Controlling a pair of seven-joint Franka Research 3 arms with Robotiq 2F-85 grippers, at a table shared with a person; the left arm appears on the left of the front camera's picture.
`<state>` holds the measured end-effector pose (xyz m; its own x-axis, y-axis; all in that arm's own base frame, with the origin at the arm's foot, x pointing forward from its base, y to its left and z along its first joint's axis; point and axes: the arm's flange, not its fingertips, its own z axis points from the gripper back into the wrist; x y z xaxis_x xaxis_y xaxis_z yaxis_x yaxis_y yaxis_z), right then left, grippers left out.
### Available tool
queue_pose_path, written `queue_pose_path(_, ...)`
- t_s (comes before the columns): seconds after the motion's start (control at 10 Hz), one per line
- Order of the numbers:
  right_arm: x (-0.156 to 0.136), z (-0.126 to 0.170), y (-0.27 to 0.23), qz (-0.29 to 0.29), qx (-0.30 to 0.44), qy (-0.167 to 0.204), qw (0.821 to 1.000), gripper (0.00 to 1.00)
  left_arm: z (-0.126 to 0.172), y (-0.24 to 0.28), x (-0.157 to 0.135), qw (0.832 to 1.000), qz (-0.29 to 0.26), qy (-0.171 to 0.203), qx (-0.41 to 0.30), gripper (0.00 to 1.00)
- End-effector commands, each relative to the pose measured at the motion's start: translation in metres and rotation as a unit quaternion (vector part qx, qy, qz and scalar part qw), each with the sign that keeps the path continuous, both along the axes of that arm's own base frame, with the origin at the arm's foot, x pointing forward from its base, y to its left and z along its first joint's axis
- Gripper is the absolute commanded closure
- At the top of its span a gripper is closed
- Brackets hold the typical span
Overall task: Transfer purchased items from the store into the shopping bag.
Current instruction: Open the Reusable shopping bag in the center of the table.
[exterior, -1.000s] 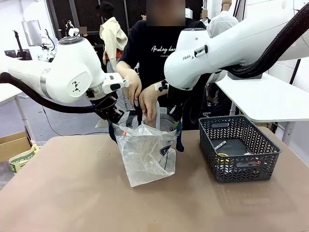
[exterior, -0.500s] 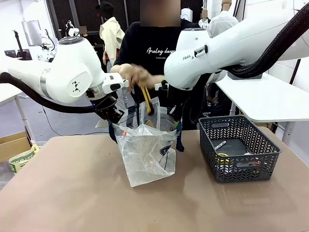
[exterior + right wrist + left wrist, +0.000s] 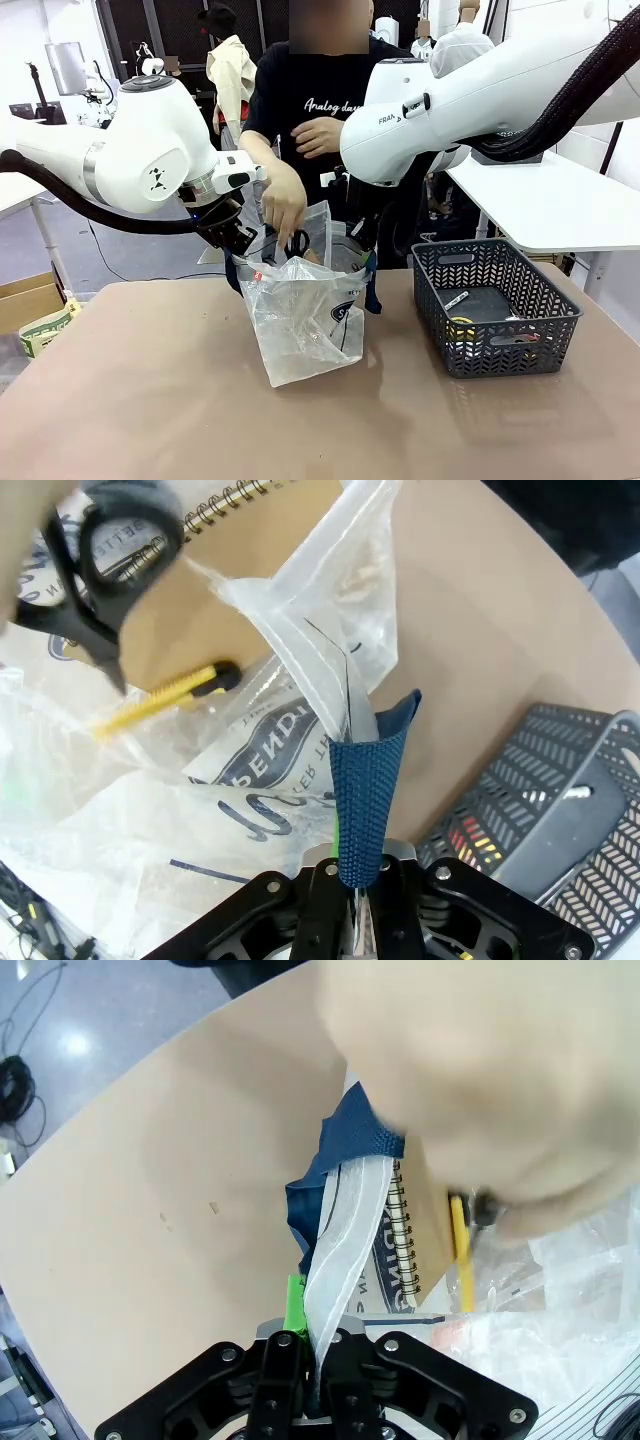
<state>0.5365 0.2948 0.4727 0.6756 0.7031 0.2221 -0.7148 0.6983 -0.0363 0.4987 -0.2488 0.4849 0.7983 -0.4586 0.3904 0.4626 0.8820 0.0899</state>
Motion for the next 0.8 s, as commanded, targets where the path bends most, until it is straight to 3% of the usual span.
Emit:
queue_pose_path(0.0, -0.0002, -0.0008, -0.0003, 0.0, 0.0, 0.0, 1.0, 1.0, 0.0008, -0.0005, -0.0004, 1.0, -0.002, -0.002, 0.002, 1.0)
queue_pose_path(0.7, -0.0002, -0.0008, -0.0003, 0.0, 0.0, 0.0, 1.0, 1.0, 0.0008, -0.0005, -0.0004, 1.0, -0.002, -0.002, 0.002, 1.0)
